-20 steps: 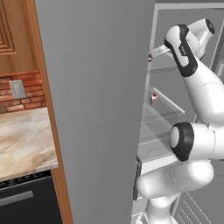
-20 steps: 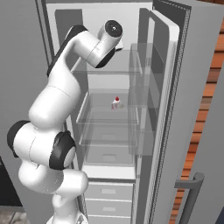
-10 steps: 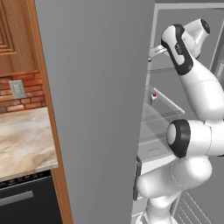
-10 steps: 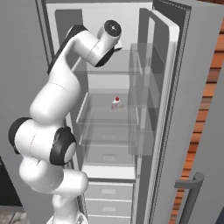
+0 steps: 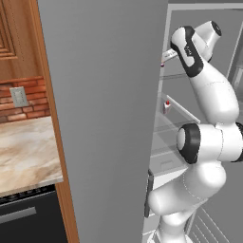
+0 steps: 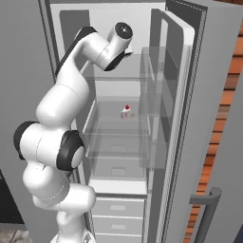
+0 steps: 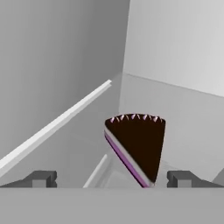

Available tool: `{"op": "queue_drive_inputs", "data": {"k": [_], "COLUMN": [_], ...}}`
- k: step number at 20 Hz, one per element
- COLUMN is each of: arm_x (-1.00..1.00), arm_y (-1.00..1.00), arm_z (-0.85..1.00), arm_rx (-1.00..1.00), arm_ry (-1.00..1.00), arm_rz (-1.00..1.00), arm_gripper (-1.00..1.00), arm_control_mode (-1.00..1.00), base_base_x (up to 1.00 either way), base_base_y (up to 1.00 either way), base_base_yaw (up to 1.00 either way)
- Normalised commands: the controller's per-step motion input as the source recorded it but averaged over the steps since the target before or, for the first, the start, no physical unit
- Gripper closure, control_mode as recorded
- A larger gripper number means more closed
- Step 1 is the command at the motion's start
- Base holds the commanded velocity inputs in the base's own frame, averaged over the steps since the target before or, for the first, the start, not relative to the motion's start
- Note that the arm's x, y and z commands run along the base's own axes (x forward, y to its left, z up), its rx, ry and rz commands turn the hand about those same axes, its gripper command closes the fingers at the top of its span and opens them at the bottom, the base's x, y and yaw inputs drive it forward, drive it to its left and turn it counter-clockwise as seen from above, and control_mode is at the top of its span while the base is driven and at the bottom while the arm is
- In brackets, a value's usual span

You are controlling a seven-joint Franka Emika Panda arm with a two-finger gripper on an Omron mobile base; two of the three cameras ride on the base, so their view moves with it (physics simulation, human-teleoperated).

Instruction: Take the cakes from the fridge and place them on the empty tray on the dining counter.

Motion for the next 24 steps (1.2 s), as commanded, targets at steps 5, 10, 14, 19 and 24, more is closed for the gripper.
{"op": "queue_drive_inputs", "data": {"k": [5,10,14,19,24], "arm_x": [0.28,0.29,0.31,0.17,0.0], "arm_y": [-0.02,-0.08,-0.15,-0.03,0.22], "arm_z": [-0.1,-0.02,-0.03,-0.07,-0.02], "arm_rx": [0.0,0.0,0.0,0.0,0.0], "arm_ry": [0.06,0.04,0.03,0.02,0.0], "arm_rz": [0.05,0.06,0.06,0.04,0.0], "arm_gripper": [-1.0,-1.0,-1.0,-1.0,-1.0], "arm_control_mode": [-1.0,-1.0,-1.0,-1.0,-1.0], "base_base_x": [0.0,0.0,0.0,0.0,0.0], "base_base_y": [0.0,0.0,0.0,0.0,0.0], "base_base_yaw": [0.0,0.0,0.0,0.0,0.0]}}
